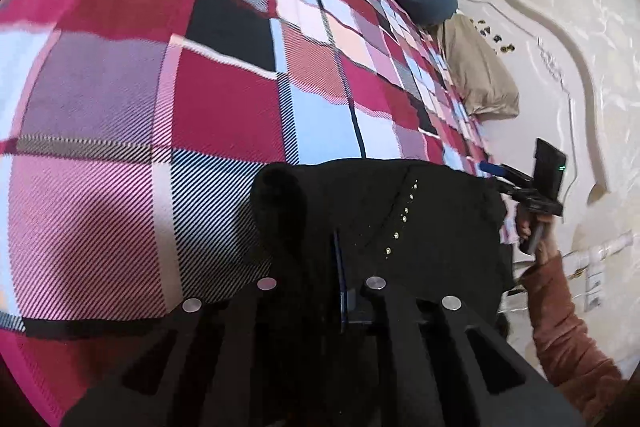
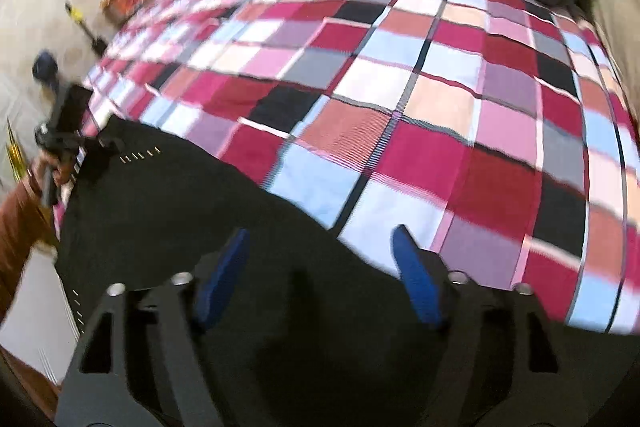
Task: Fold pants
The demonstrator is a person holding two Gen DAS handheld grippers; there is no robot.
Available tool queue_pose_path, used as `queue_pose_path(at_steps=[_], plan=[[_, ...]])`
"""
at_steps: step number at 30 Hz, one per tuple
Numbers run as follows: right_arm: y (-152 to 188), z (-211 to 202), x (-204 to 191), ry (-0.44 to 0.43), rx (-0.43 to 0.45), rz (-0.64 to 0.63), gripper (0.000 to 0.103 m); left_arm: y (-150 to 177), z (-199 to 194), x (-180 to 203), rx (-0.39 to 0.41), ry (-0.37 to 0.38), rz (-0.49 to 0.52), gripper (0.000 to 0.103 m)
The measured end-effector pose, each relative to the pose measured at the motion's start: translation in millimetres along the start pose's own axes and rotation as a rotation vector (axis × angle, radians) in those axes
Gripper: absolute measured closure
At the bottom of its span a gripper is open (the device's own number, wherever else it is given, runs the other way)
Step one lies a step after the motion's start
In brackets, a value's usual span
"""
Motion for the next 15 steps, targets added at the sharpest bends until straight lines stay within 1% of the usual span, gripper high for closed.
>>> queue_pose_path(at_steps=[4, 5, 6, 7, 8, 10, 11, 13, 15], plan=[[-10, 20, -2, 0.019, -0.100, -0.125, 0.032, -3, 0, -8, -0.020, 0.041, -0.034, 0.091], [-11, 27, -3, 0.041, -0.132, -0.149, 0.032, -4, 0, -7, -0.024, 0.039, -0.039, 0.091], [-12, 32, -2, 0.063, -0.157, -0.157, 0.045, -5, -1, -4, -0.019, 0.022, -0.028, 0.091], [-12, 39, -2, 0.071, -0.189, -0.162, 0.071, -5, -2, 2, -0.012, -0.005, -0.006, 0.092], [-10, 47, -1, 0.041, -0.235, -0.158, 0.077, -5, -2, 8, -0.005, -0.032, 0.015, 0.093], [-8, 46, -6, 0.018, -0.243, -0.147, 0.095, -4, -4, 10, 0.001, -0.056, 0.031, 0.095], [-7, 43, -11, 0.022, -0.237, -0.160, 0.095, -4, -6, 11, 0.007, -0.062, 0.034, 0.096], [-1, 32, -20, 0.078, -0.201, -0.174, 0.096, -3, -13, 15, 0.039, -0.061, 0.047, 0.096], [5, 17, -27, 0.106, -0.158, -0.178, 0.096, -2, -21, 20, 0.073, -0.030, 0.063, 0.096]])
Point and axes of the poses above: each gripper's, at about its wrist camera, not at the fingertips, and z roughly the way its jaws point, x to its right, y to its underside, the point moved 1 cm from there along z, roughly the way its jaws point, and after that the axes turned 4 degrees about -x, right-handed, at the moved point
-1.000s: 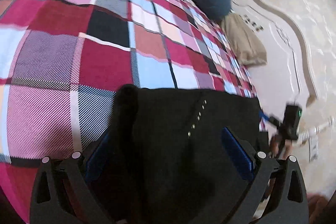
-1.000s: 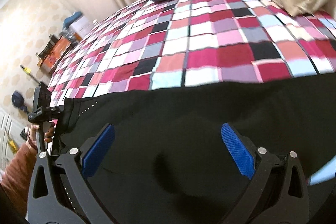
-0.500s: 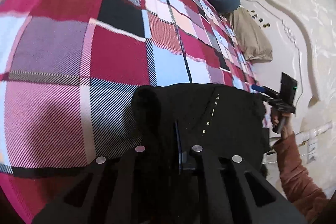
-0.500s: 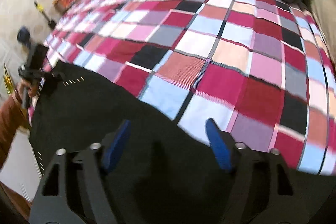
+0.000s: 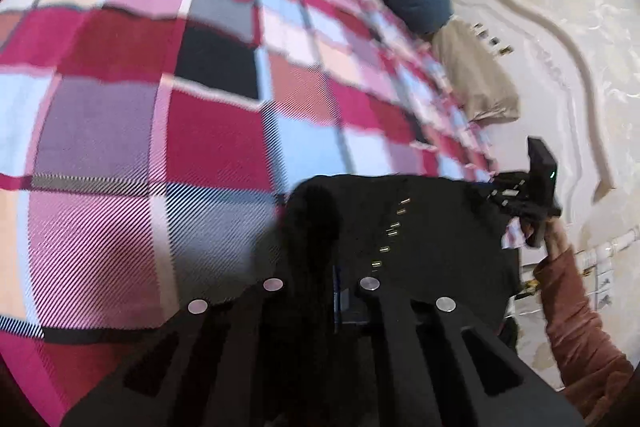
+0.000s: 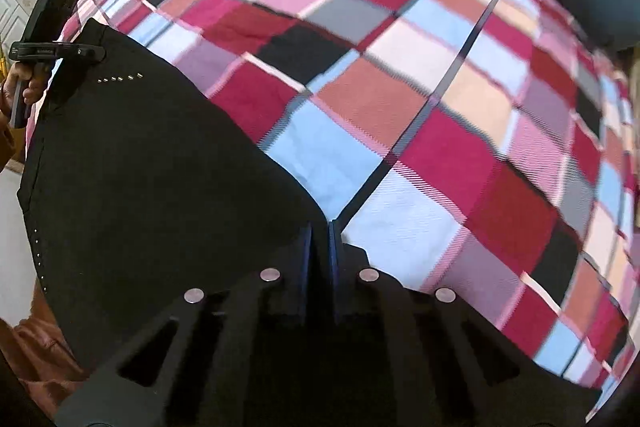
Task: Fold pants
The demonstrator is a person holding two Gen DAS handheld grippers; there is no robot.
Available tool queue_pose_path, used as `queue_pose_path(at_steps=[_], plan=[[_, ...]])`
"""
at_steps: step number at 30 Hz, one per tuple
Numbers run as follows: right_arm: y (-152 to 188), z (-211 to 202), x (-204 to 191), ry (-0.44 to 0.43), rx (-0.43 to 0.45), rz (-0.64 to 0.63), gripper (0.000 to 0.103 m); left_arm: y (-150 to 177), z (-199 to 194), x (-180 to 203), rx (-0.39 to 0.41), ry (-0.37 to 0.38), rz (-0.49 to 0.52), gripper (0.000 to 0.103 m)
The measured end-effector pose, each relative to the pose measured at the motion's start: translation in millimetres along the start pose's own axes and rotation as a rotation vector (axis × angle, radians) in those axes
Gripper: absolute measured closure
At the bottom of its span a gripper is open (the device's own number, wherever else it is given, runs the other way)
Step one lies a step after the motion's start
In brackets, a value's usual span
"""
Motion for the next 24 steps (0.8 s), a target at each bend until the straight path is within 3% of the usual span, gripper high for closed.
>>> queue_pose_path(at_steps=[5, 10, 14, 17, 20, 22, 24], plan=[[35, -54, -26, 0.087, 0.144, -0.010, 0.096, 9, -30, 28, 0.097, 0.086, 0.059, 0.096], [91, -102, -67, 0.166, 0.289, -0.017, 0.096, 46, -59, 59, 0.186, 0.179, 0.107, 0.096], [137, -108, -107, 0.197, 0.358, 0.004, 0.095, 93, -71, 71, 0.216, 0.188, 0.124, 0.096], [172, -96, -138, 0.266, 0.382, -0.009, 0.094, 132, -73, 70, 0.216, 0.164, 0.123, 0.095], [202, -72, -161, 0.310, 0.362, 0.003, 0.092, 167, -70, 61, 0.213, 0.150, 0.089, 0.083], [216, -60, -168, 0.310, 0.351, 0.019, 0.089, 186, -71, 54, 0.216, 0.149, 0.056, 0.070], [230, -47, -175, 0.315, 0.334, 0.035, 0.088, 204, -70, 44, 0.215, 0.133, 0.021, 0.064]])
Point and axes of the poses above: each gripper's, at about its wrist camera, not at the fingertips, and z roughly the way its jaws point, x to its right, y to its underside, the point moved 1 cm from there along z, roughly the way its jaws point, and after that the axes turned 4 degrees about -x, right-handed, at the moved point
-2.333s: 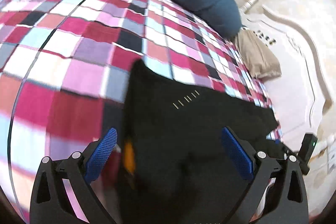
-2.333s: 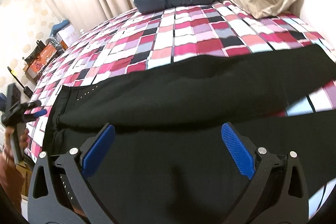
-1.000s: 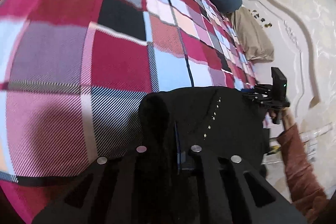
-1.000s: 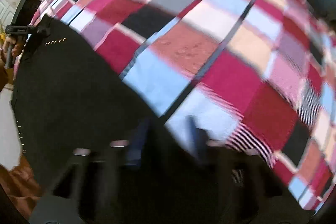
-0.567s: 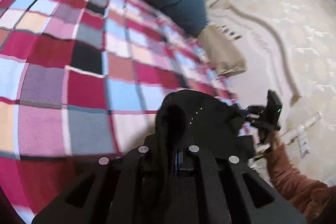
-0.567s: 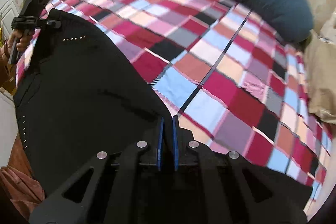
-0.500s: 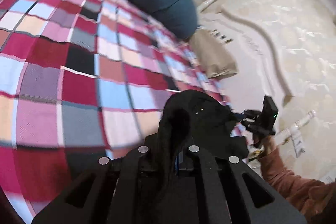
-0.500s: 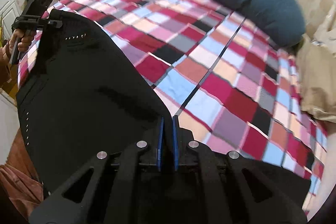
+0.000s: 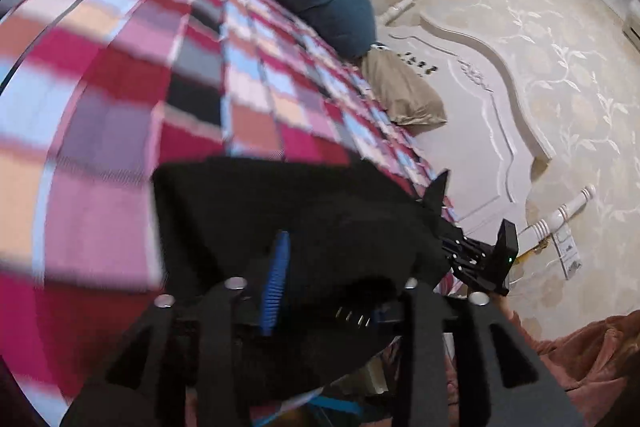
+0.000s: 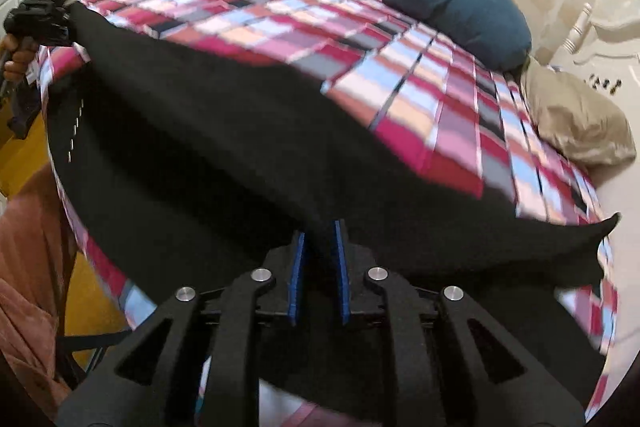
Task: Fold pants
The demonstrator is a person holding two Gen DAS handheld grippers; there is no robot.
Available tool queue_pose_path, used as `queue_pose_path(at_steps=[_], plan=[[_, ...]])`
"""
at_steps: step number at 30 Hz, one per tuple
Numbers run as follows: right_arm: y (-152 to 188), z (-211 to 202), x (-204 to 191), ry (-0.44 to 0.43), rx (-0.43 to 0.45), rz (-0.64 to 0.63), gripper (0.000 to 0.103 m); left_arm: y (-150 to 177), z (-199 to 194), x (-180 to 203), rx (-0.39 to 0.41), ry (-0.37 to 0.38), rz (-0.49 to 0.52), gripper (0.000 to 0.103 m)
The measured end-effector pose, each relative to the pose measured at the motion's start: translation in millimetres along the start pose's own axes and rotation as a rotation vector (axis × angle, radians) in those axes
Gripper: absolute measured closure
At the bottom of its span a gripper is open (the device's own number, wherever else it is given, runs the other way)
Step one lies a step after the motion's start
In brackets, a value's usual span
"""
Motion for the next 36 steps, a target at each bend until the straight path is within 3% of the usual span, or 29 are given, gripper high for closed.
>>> queue_pose_path(at_steps=[2, 3, 4, 5, 7, 9, 11, 15, 19, 22, 28, 32, 34, 36], plan=[[14, 2, -7, -0.023, -0.018, 0.025, 0.085, 17, -4, -6, 0.003, -0.020, -0.028, 0.060], [21, 1, -11, -0.031, -0.025, 0.039, 0.084, 26, -7, -10, 0.008, -0.035, -0.047, 0.054], [26, 0, -13, -0.036, -0.026, 0.055, 0.077, 36, -11, -15, 0.013, -0.055, -0.072, 0.044], [30, -4, -14, -0.047, -0.022, 0.078, 0.072, 44, -16, -18, 0.023, -0.061, -0.091, 0.043], [39, -13, -9, -0.126, -0.009, 0.180, 0.049, 63, -32, -27, 0.074, -0.049, -0.155, 0.043], [46, -20, -2, -0.189, 0.001, 0.284, 0.048, 78, -47, -32, 0.132, -0.058, -0.215, 0.043], [54, -24, 9, -0.237, 0.011, 0.390, 0.048, 92, -58, -26, 0.205, -0.015, -0.270, 0.043], [69, -25, 39, -0.378, 0.059, 0.658, 0.048, 106, -46, 10, 0.284, 0.034, -0.274, 0.043], [87, -12, 71, -0.547, 0.101, 0.951, 0.043, 109, -12, 31, 0.291, 0.053, -0.302, 0.043], [96, -3, 79, -0.619, 0.105, 1.075, 0.041, 108, 8, 39, 0.289, 0.039, -0.330, 0.043], [98, 1, 75, -0.646, 0.123, 1.131, 0.036, 116, 14, 35, 0.344, 0.039, -0.423, 0.043], [98, 0, 73, -0.647, 0.124, 1.138, 0.036, 126, 8, 36, 0.368, -0.003, -0.450, 0.042], [98, 1, 73, -0.648, 0.123, 1.141, 0.036, 131, 7, 34, 0.381, -0.020, -0.469, 0.033], [98, 3, 74, -0.645, 0.124, 1.146, 0.036, 130, 5, 29, 0.394, -0.022, -0.498, 0.033]])
Point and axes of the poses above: each gripper's, at about its wrist camera, not at the fingertips, and z roughly the way its jaws point, x to its right, y to its underside, the point moved 1 cm from there along z, roughly the way its jaws point, and after that the axes turned 4 degrees about -x, right-handed, at the moved point
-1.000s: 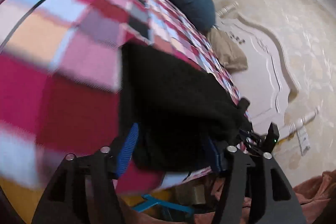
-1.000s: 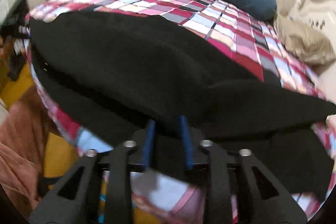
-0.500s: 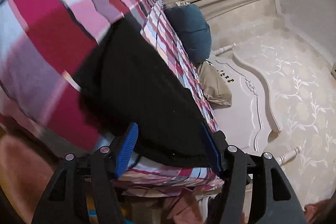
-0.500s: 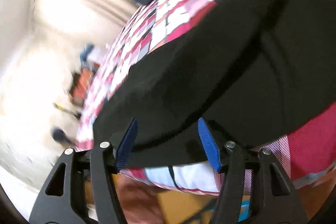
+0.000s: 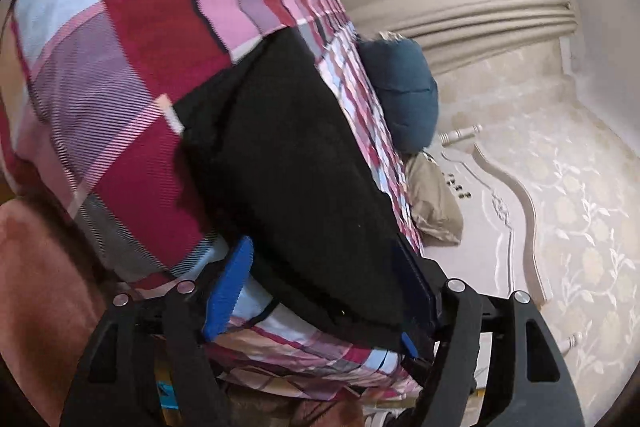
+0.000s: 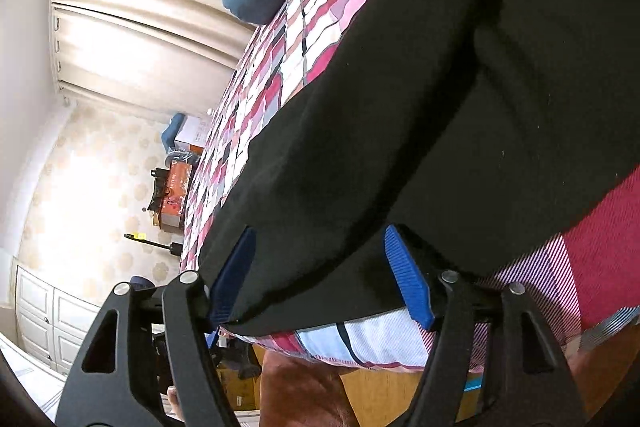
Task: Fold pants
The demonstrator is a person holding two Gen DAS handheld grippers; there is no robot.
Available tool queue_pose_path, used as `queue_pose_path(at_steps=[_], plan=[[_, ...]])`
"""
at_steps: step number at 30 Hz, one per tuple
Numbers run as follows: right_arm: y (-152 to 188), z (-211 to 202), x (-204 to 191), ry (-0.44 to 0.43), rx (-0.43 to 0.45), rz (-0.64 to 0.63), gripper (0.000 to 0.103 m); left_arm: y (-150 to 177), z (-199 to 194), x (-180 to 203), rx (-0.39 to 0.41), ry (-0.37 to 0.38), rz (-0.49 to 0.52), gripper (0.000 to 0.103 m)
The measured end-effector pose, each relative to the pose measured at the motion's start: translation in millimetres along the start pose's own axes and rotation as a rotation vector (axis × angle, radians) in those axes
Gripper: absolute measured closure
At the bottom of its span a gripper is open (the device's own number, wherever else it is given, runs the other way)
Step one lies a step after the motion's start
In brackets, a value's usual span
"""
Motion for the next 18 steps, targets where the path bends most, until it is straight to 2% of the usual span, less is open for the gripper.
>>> queue_pose_path(at_steps=[5, 8, 11, 14, 16, 18], plan=[[-1, 0, 2, -0.004, -0.001, 0.008, 0.035, -7, 2, -8, 0.029, -0.012, -0.053, 0.033], [-1, 3, 1, -0.003, -0.003, 0.017, 0.035, -8, 1, 0, 0.050, -0.036, -0.036, 0.034], [-4, 7, -2, 0.003, -0.004, 0.017, 0.035, -11, -2, 10, 0.080, -0.075, 0.005, 0.039], [-6, 13, -6, 0.040, -0.001, 0.007, 0.035, -16, 7, 9, 0.063, -0.200, 0.042, 0.057], [-8, 16, -8, 0.065, 0.003, 0.005, 0.035, -19, 12, 2, 0.057, -0.212, 0.012, 0.070], [-8, 19, -13, 0.101, 0.012, -0.004, 0.038, -22, 13, -2, 0.064, -0.218, -0.013, 0.078]])
Point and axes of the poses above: each gripper's, at about its wrist camera, not at the fingertips, and z roughly the way its jaws point, x to its right, y to its underside, the point moved 1 cm from there along z, roughly the way its jaws point, and after that the axes turned 4 degrees about -x, right-handed, at the moved point
